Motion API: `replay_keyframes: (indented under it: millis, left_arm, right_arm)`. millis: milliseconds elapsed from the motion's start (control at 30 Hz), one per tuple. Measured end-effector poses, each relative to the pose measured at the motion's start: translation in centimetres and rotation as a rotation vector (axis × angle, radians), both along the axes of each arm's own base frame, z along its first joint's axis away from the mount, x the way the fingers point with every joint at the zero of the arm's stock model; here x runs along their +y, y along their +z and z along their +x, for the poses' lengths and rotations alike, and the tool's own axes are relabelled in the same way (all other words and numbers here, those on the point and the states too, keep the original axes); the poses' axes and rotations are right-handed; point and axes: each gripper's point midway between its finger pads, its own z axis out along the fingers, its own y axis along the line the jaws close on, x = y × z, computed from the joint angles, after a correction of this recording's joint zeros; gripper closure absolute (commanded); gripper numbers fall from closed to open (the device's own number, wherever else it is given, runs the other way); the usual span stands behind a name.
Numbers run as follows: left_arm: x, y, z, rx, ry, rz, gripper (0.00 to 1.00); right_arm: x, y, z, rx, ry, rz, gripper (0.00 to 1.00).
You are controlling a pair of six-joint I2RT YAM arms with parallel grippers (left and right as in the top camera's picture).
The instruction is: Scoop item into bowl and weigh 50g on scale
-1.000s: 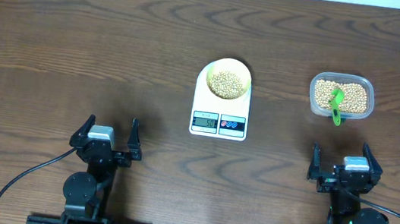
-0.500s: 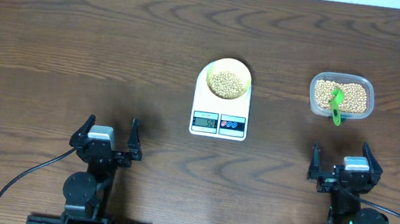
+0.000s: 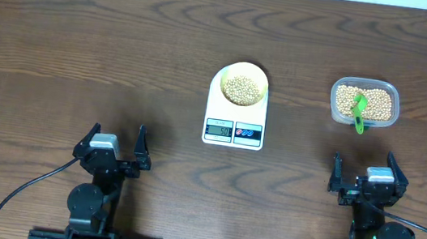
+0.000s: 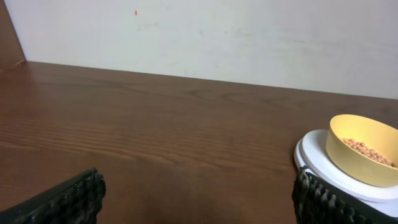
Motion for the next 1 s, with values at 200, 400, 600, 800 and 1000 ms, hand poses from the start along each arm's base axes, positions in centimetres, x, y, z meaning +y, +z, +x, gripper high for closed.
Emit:
replay_keyframes:
  millis: [200,400,600,800,1000]
  left_arm:
    - [-0.01,0.0,0.0,0.0,-0.006,0.053,0.02]
    - [-0.01,-0.01,0.0,0.0,-0.008,0.072,0.02]
    - [-0.01,0.0,0.0,0.0,-0.008,0.075,0.02]
    - [-0.01,0.0,0.0,0.0,-0.008,0.075,0.02]
    - [-0.01,0.0,0.0,0.0,-0.008,0.075,0.02]
  right_arm:
    - [0.0,0.0,0.0,0.0,0.0,0.0,0.01]
    - [0.0,0.0,0.0,0.0,0.0,0.0,0.01]
    - [0.0,0.0,0.0,0.0,0.0,0.0,0.01]
    - [0.0,0.0,0.0,0.0,0.0,0.0,0.01]
    - [0.0,0.0,0.0,0.0,0.0,0.0,0.01]
